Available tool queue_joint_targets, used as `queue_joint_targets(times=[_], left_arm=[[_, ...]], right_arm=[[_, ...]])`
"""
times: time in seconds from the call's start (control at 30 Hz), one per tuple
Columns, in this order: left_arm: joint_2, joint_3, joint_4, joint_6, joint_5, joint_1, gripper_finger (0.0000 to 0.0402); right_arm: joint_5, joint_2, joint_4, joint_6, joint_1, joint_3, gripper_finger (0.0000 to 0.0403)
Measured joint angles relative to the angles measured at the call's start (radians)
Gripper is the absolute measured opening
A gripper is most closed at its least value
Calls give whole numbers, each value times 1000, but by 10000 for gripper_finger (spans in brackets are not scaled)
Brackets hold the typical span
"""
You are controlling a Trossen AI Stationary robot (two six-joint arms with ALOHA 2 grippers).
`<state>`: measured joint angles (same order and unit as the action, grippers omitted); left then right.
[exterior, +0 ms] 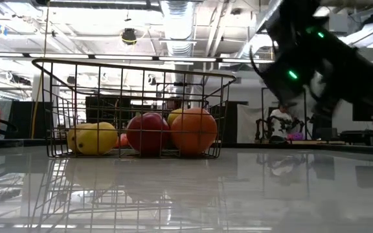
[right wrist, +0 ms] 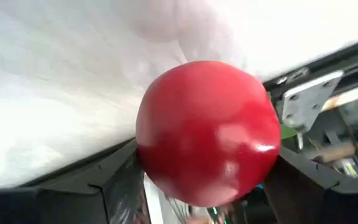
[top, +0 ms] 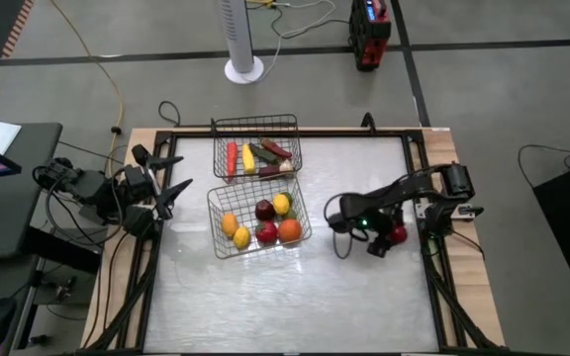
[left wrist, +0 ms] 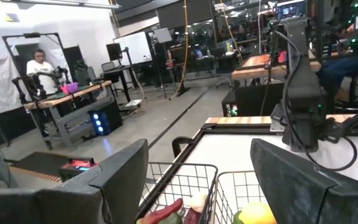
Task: Sort produce into baskets
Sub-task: Put the red tomato into the brown wire basket
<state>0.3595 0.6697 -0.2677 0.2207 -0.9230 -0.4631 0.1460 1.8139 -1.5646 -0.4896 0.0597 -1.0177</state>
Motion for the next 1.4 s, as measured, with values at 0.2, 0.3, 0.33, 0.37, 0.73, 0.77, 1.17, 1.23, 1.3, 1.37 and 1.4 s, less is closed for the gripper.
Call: queue_joint_targets(times=[0.2,0.3,0.33,0.37,0.73,0.77,1.17,1.23,1.3,1.37,1.4], left_arm=[[0,0,7,-1,0,0,272],[0,0,5,1,0,0,272],[0,0,4,2,0,0,272],[0,0,4,2,0,0,272],[0,0,4,3,0,0,272],[0,0,4,3,0,0,272],[0,0,8,3,0,0,272],[0,0,8,3,0,0,272],[0,0,8,3,0,0,272],[0,0,8,8,0,0,272],[0,0,9,13,0,0,272]], right_arm=[[-13,-46,-5,-1,-45,-207,309],[-14,-80,6,-1,-64,-319,310],[-16,-92,17,-6,-69,-353,310],[-21,-103,40,-8,-72,-385,311],[-106,-194,523,-28,-63,-555,312],[-106,-194,586,-18,-58,-555,312],[-88,-5,993,80,-28,-554,316],[-54,8,990,80,-40,-554,325],[-41,8,964,80,-54,-554,340],[-42,7,960,80,-65,-554,356],[-42,6,956,80,-69,-554,363]])
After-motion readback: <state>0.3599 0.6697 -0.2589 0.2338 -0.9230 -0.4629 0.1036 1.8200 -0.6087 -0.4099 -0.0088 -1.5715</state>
